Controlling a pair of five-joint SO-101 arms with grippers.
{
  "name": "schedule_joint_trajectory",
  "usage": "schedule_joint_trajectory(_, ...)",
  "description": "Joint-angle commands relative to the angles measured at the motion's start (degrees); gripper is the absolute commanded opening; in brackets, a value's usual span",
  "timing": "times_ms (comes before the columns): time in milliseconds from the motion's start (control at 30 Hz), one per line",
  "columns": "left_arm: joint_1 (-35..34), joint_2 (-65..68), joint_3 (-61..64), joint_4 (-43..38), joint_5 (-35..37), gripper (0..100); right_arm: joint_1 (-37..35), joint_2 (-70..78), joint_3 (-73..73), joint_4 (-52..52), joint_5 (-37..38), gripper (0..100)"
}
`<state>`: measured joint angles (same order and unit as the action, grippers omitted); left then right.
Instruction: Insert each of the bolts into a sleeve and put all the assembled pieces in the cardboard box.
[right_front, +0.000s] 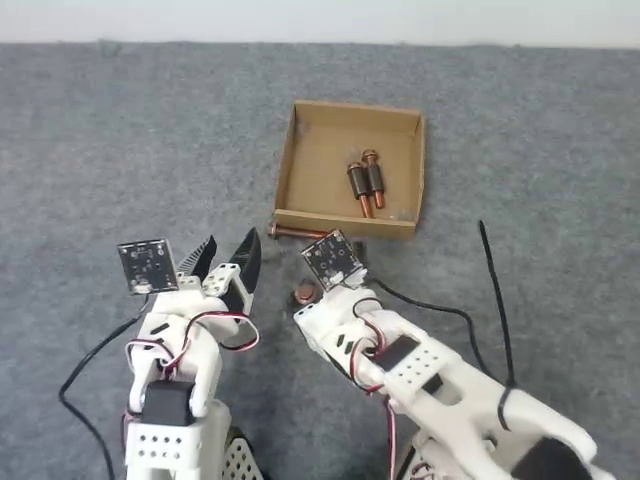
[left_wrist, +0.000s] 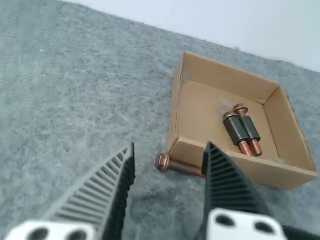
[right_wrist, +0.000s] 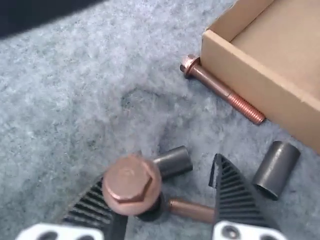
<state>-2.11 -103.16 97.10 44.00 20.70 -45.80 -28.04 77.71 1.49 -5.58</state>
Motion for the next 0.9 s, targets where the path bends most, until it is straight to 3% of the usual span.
schedule_joint_trajectory(0, 0.1, -1.0, -0.6, -2.3, -0.9, 22, 2.2, 4.8, -4.5, -0.2, -0.3, 20.0)
schedule_joint_trajectory(333, 0.3, -0.9, -0.6, -2.1, -0.9, 22, 4.2, 20.0, -17.1, -0.1, -0.1, 20.2)
schedule_joint_trajectory(867, -0.1, -0.5, -0.6, -2.1, -0.9, 22, 4.4, 21.0, -23.9, 0.0, 3.5, 20.3)
